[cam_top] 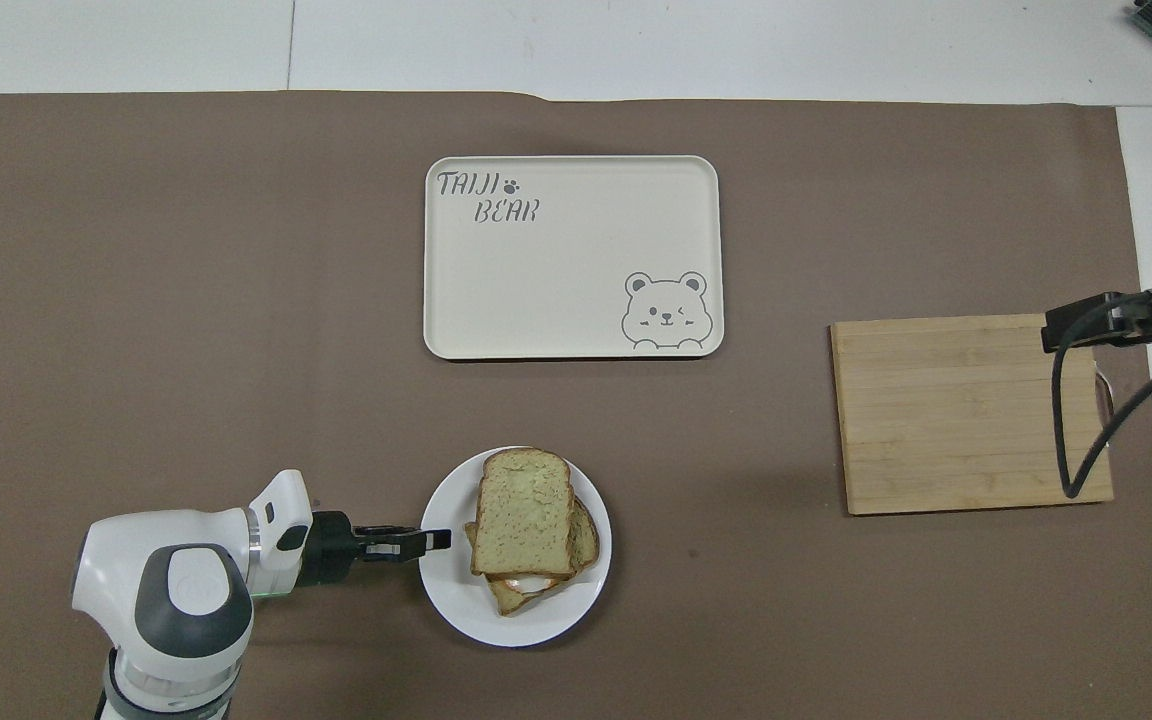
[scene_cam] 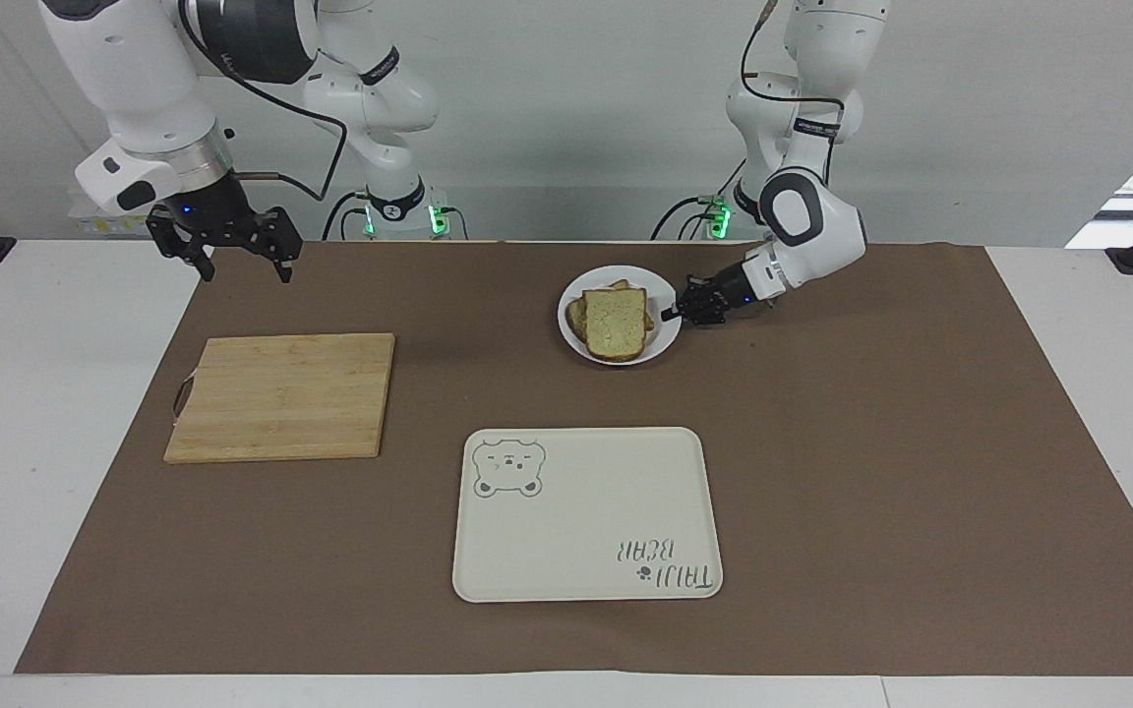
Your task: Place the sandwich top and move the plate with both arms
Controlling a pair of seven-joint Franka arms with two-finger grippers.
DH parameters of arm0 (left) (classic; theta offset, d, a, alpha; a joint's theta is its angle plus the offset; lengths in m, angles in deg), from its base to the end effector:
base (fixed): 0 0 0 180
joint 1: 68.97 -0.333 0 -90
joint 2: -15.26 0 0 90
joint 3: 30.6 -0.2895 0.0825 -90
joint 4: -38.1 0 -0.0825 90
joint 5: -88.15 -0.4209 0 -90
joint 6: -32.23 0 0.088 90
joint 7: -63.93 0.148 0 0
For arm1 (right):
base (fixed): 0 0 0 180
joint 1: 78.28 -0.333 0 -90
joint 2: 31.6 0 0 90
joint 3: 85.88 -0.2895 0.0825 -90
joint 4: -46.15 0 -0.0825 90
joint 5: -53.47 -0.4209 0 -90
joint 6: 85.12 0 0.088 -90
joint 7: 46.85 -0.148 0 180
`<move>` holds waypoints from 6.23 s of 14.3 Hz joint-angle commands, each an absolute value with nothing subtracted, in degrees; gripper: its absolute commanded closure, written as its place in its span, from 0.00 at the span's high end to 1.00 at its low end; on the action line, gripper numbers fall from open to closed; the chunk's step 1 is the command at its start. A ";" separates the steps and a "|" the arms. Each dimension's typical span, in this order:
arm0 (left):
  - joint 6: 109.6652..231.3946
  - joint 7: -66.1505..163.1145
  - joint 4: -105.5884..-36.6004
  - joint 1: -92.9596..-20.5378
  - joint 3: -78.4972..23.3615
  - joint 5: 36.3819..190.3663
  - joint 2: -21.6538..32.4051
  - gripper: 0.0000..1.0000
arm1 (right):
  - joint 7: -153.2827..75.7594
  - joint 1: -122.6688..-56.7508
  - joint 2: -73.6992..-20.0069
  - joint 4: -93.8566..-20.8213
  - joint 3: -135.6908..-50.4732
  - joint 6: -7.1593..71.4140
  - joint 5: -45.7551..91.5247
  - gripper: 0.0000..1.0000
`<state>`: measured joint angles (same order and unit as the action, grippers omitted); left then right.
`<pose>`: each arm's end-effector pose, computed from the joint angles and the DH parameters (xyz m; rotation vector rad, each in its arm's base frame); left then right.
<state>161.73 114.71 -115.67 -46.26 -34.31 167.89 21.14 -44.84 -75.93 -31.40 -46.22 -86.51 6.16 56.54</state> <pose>0.3812 -0.1931 0.1743 2.2209 -0.0943 -0.0077 0.5904 -0.0255 0.5402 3.0884 0.0103 -0.0267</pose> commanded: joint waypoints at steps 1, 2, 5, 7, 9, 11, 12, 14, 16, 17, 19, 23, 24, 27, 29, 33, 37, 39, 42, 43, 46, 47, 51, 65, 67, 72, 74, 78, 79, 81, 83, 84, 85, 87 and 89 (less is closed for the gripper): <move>158.73 115.60 -115.45 -47.51 -35.08 171.11 21.24 0.00 | -45.71 -75.74 -32.21 -44.82 -86.85 5.06 56.90 1.00; 155.05 115.78 -114.57 -50.65 -34.99 171.55 21.06 0.00 | -45.71 -75.74 -32.21 -44.82 -86.85 5.06 56.90 1.00; 145.36 115.87 -109.05 -58.49 -34.99 171.65 19.66 0.00 | -45.71 -75.74 -32.21 -44.82 -86.85 5.06 56.90 1.00; 145.61 116.04 -104.30 -58.86 -34.99 173.47 16.59 0.00 | -45.71 -75.74 -32.21 -44.82 -86.85 5.06 56.90 1.00; 147.62 115.96 -98.42 -58.42 -35.08 177.17 12.91 0.00 | -45.71 -75.74 -32.21 -44.82 -86.85 4.97 56.90 1.00; 154.36 115.26 -92.79 -57.55 -34.82 178.06 9.13 0.00 | -45.71 -75.74 -32.21 -44.82 -86.85 4.97 56.90 1.00; 158.23 113.77 -89.11 -55.89 -34.81 178.24 6.67 0.00 | -45.71 -75.74 -32.21 -44.82 -86.85 5.06 56.90 1.00; 163.70 105.98 -81.29 -54.47 -34.82 177.62 1.93 0.00 | -45.71 -75.74 -32.21 -44.82 -86.85 5.06 56.82 1.00; 164.42 101.30 -75.74 -54.11 -34.82 177.45 -1.51 0.00 | -45.71 -75.74 -32.21 -44.82 -86.85 5.06 56.90 1.00; 164.77 100.67 -74.32 -54.02 -34.38 177.71 -3.18 0.00 | -45.71 -75.74 -32.21 -44.82 -86.85 5.06 56.82 1.00; 167.05 100.66 -69.32 -54.72 -31.40 177.80 -8.53 0.00 | -45.71 -75.74 -32.21 -44.82 -86.85 4.97 56.90 1.00; 170.13 100.58 -64.03 -55.52 -27.88 178.15 -14.10 0.00 | -45.71 -75.74 -32.21 -44.82 -86.85 4.97 56.90 1.00; 170.74 100.66 -64.03 -55.43 -27.35 178.24 -14.27 0.00 | -45.71 -75.74 -32.21 -44.82 -86.85 4.97 56.90 1.00; 173.02 101.01 -62.71 -55.52 -24.80 177.89 -16.29 0.00 | -45.71 -75.74 -32.21 -44.82 -86.85 5.06 56.82 1.00; 174.78 100.93 -62.88 -54.56 -24.36 177.97 -16.21 0.00 | -45.71 -75.74 -32.21 -44.82 -86.85 4.97 56.90 1.00; 177.08 100.66 -62.97 -54.29 -24.36 176.75 -16.12 0.01 | -45.71 -75.74 -32.21 -44.82 -86.85 5.06 56.81 1.00; 178.31 100.66 -62.88 -53.94 -24.36 174.55 -16.29 0.15 | -45.71 -75.74 -32.21 -44.82 -86.85 5.06 56.90 1.00; 179.88 100.84 -62.88 -52.80 -24.44 174.37 -16.29 0.22 | -45.71 -75.74 -32.21 -44.82 -86.85 5.06 56.82 1.00; 182.96 100.84 -62.79 -52.18 -24.88 167.99 -16.03 0.50 | -45.71 -75.74 -32.21 -44.82 -86.85 5.06 56.90 1.00; 183.05 100.75 -62.79 -52.27 -25.23 165.43 -15.77 0.69 | -45.71 -75.74 -32.21 -44.82 -86.85 5.06 56.90 1.00; 183.06 100.84 -62.88 -52.44 -27.69 158.84 -13.14 1.00 | -45.71 -75.74 -32.21 -44.82 -86.85 4.97 56.90 1.00; 183.05 100.84 -63.06 -52.44 -28.74 155.94 -11.74 1.00 | -45.71 -75.74 -32.21 -44.82 -86.85 5.06 56.90 1.00; 181.83 100.84 -63.67 -52.71 -32.87 148.20 -6.98 1.00 | -45.71 -75.74 -32.21 -44.82 -86.85 5.06 56.90 1.00; 140.18 90.57 -46.28 -52.79 -52.13 101.80 5.49 1.00 | -45.71 -75.74 -32.21 -44.82 -86.85 5.06 56.90 1.00; 135.28 88.28 -44.35 -52.53 -52.13 96.70 7.87 1.00 | -45.71 -75.74 -32.21 -44.82 -86.85 5.06 56.90 1.00; 121.37 84.84 -38.36 -52.53 -51.95 92.37 10.59 1.00 | -45.71 -75.74 -32.21 -44.82 -86.85 4.97 56.90 1.00; 119.17 84.84 -38.54 -52.62 -51.95 92.19 13.31 1.00 | -45.71 -75.74 -32.21 -44.82 -86.85 4.97 56.90 1.00; 113.55 84.93 -38.98 -52.61 -51.43 89.92 17.54 1.00 | -45.71 -75.74 -32.21 -44.82 -86.85 4.97 56.90 1.00; 112.75 84.84 -39.06 -52.27 -51.34 89.73 18.07 1.00 | -45.71 -75.74 -32.21 -44.82 -86.85 5.06 56.90 1.00; 111.70 84.49 -39.06 -52.87 -50.64 89.82 18.25 1.00 | -45.71 -75.74 -32.21 -44.82 -86.85 5.06 56.90 1.00; 108.45 82.74 -39.59 -60.39 -43.30 89.73 19.47 1.00 | -45.71 -75.74 -32.21 -44.82 -86.85 5.06 56.82 1.00; 108.35 81.69 -40.98 -65.66 -37.77 89.73 20.09 1.00 | -45.71 -75.74 -32.21 -44.82 -86.85 4.97 56.90 1.00; 108.43 80.37 -41.78 -68.85 -33.71 89.73 20.88 1.00 | -45.71 -75.74 -32.21 -44.82 -86.85 5.06 56.90 1.00; 108.96 79.39 -42.05 -69.58 -32.79 89.64 20.80 1.00 | -45.71 -75.74 -32.21 -44.82 -86.85 4.97 56.90 1.00; 108.35 79.83 -41.44 -69.76 -32.70 89.47 20.10 1.00 | -45.71 -75.74 -32.21 -44.82 -86.85 4.97 56.90 1.00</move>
